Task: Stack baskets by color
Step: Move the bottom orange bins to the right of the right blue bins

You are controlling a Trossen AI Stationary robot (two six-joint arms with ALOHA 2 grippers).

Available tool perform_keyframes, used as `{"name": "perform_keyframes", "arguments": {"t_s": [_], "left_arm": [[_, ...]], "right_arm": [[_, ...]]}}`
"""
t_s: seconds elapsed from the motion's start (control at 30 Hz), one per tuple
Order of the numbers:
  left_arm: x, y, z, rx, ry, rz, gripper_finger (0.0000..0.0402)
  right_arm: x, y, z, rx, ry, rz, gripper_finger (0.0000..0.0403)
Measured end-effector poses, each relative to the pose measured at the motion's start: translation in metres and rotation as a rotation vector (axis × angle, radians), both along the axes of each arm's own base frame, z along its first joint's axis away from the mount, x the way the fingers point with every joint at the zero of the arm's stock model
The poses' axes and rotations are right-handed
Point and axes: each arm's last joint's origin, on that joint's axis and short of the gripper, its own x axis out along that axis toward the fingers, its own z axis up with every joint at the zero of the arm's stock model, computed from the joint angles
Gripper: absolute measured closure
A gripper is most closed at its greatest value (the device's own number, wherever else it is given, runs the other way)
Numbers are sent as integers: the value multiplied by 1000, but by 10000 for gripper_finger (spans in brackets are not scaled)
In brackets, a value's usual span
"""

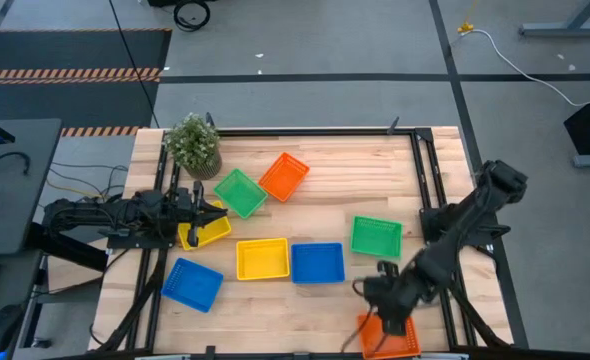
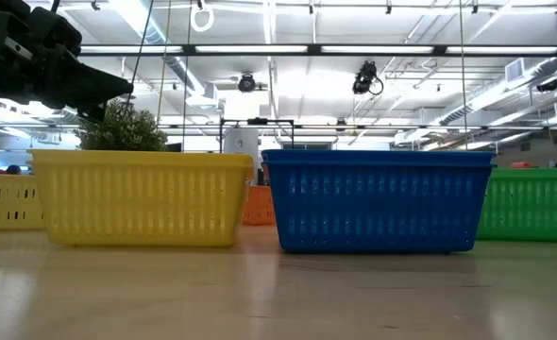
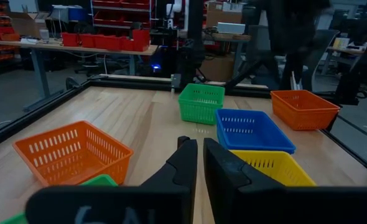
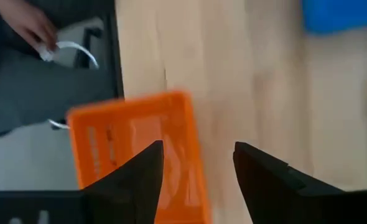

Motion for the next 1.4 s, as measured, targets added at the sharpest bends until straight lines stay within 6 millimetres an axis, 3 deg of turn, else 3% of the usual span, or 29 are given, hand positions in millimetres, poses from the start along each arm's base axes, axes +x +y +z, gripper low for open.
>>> {"name": "perform_keyframes", "arguments": {"t_s": [0.17,0.5,0.6,0.77,0.87,0.93,1.1,1.23,1.4], "left_arm": [[0,0,0,0,1,0,370],[0,0,0,0,1,0,367],[0,0,0,0,0,0,364],[0,0,0,0,1,0,365],[0,0,0,0,0,0,369],[0,0,0,0,1,0,371],[0,0,0,0,1,0,368],[0,0,0,0,0,0,363],[0,0,0,0,1,0,366]], "right_arm": [[0,15,-30,-52,102,-44,211],[6,21,-55,-85,173,5,198],[7,21,-63,-126,184,27,219],[7,19,-70,-180,202,81,303],[6,10,-66,-233,221,77,368],[4,-1,-59,-305,237,71,389],[7,-37,-45,-496,257,24,376],[22,-57,-40,-509,238,57,391],[39,-72,-42,-466,224,100,381]]}}
